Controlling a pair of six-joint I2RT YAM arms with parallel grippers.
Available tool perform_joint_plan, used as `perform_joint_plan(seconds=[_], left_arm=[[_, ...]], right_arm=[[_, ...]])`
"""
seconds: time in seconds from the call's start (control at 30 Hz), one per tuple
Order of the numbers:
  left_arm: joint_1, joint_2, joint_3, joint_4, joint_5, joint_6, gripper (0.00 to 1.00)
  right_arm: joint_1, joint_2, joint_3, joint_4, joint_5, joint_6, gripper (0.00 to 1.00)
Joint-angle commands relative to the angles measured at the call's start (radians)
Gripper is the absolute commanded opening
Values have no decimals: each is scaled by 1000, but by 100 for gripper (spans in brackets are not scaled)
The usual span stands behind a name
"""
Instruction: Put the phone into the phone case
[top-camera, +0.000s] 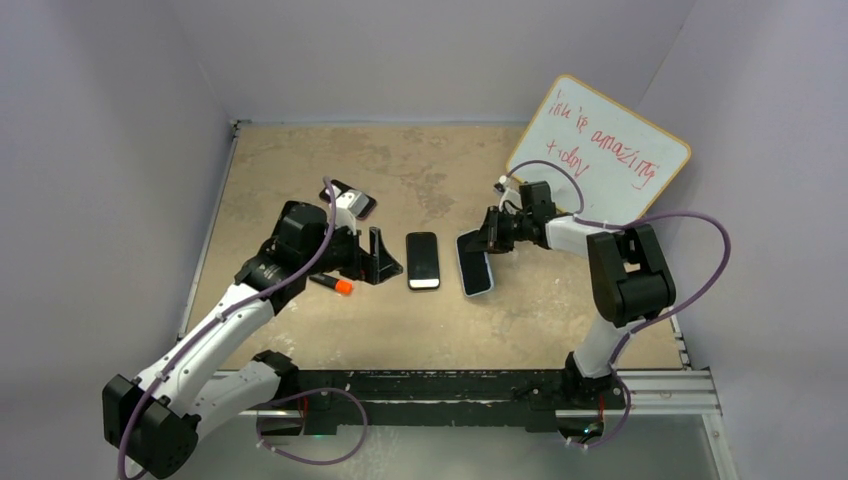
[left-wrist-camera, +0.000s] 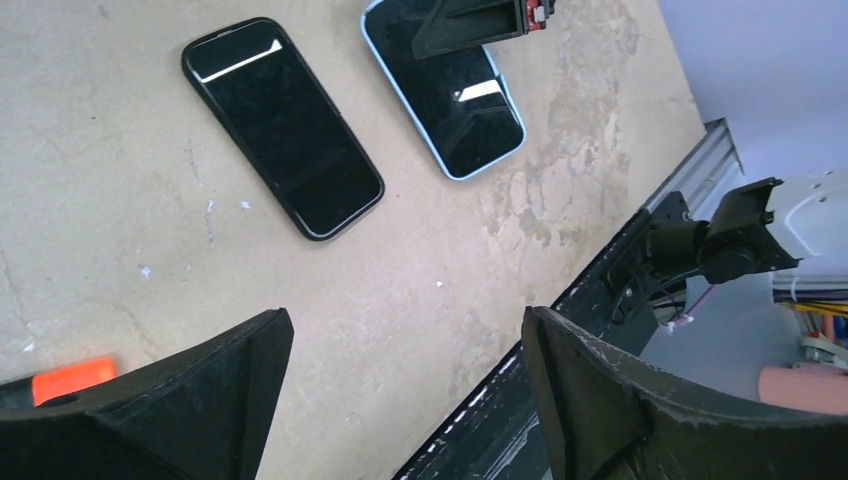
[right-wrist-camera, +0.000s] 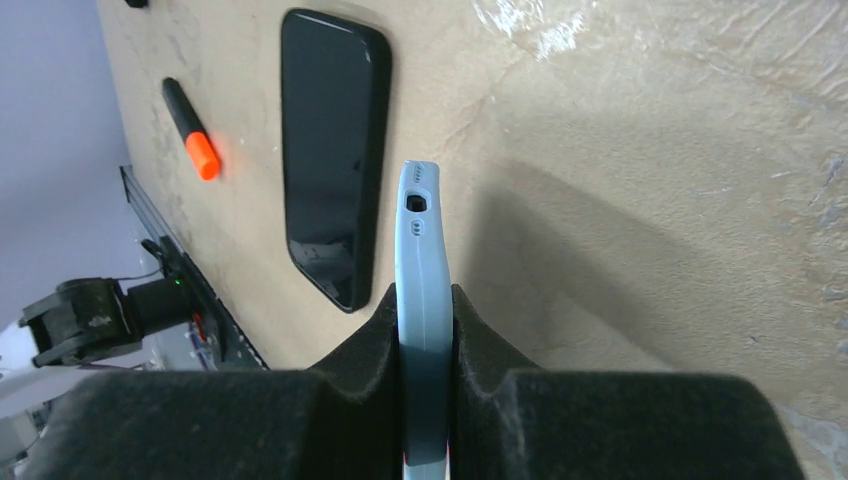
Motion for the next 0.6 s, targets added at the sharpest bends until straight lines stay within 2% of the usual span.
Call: perform_joint_plan(seconds=[0.0,0.3,0.57], left_arm=[[4,-32,21,-34,-66,61,88],[4,-34,17,-67,-102,63,88],[4,-42,32,-76,-130,48,88]], right_arm=[[-18,3,49,-23,-9,-53,18],[-29,15,72,-112,123,-78,44],[-29,-74,108,-311,342,-102,55]])
